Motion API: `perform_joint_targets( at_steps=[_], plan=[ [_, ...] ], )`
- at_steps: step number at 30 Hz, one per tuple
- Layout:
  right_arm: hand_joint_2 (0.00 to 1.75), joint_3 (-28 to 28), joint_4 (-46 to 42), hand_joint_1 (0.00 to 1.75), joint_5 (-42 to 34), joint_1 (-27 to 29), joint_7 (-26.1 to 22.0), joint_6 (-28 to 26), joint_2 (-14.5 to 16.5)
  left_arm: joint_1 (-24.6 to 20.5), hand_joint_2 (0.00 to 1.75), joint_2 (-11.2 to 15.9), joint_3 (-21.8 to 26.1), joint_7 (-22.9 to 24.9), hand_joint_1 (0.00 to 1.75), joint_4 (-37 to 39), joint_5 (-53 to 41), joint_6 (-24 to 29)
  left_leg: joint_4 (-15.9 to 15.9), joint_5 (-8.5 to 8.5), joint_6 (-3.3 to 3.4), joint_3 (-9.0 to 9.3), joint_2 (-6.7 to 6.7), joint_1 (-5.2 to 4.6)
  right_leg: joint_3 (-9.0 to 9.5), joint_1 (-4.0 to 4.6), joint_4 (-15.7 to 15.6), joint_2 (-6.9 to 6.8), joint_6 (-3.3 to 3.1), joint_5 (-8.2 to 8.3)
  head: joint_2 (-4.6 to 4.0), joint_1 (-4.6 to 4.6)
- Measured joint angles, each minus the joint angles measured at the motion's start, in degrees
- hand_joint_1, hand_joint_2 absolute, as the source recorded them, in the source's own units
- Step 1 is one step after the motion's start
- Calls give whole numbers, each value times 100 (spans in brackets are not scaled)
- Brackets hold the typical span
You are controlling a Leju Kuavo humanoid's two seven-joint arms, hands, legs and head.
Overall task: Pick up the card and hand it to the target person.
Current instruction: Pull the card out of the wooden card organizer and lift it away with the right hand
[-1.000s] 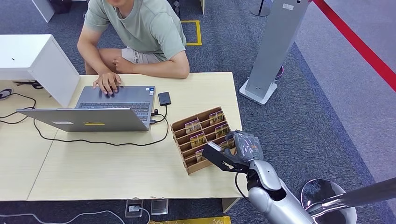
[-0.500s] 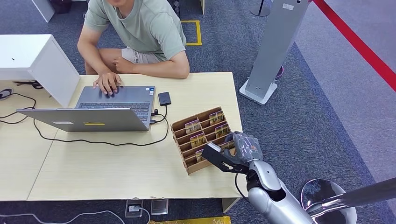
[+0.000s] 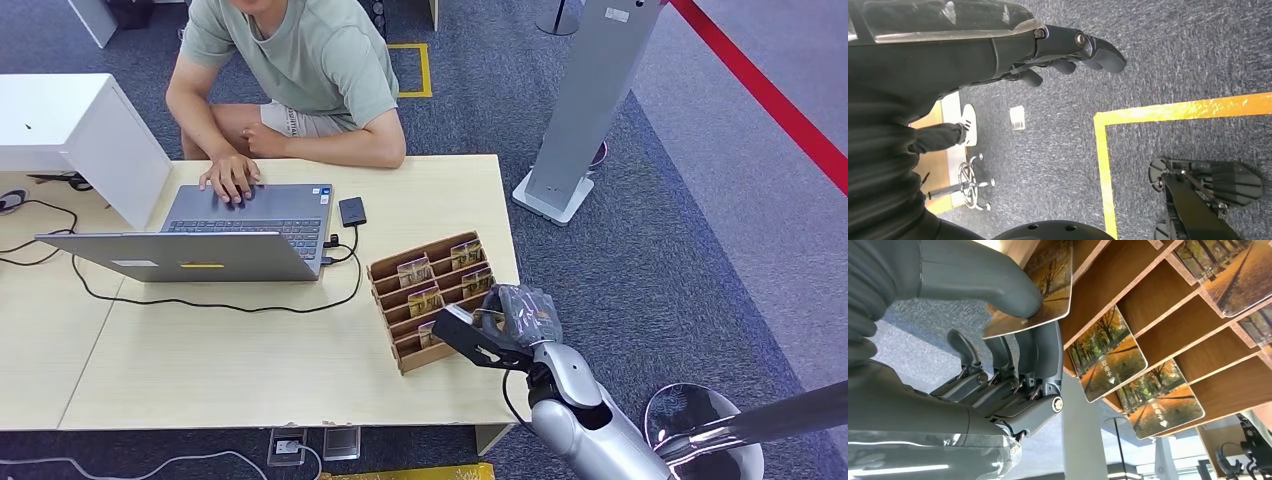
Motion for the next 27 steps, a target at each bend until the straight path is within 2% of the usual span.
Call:
perform_joint_targets(
  at_steps=[11, 19, 22, 27],
  plan=[
    [175, 14, 40, 147, 30, -7, -183, -252, 0, 0, 175, -9, 2, -35, 0, 0, 6, 25, 0, 0, 0, -1, 0, 0, -1, 0, 0, 0, 0, 0, 0, -1],
    [175, 8, -122, 147, 74, 58, -1326, -1214, -2, 1, 175, -9, 6, -85, 0, 0, 20, 44, 0, 0, 0, 0, 0, 0, -1, 0, 0, 0, 0, 0, 1, -3],
    [175, 9, -240, 147, 109, 58, -1637, -1299, -2, 2, 175, -9, 7, -94, 0, 0, 20, 43, 0, 0, 0, 0, 0, 0, -1, 0, 0, 0, 0, 0, 1, -4],
    [175, 10, -420, 147, 50, 45, -1858, -1303, -2, 2, 175, -9, 9, -107, 0, 0, 20, 42, 0, 0, 0, 0, 0, 0, 0, 0, 0, 0, 0, 0, 0, 0]
  ],
)
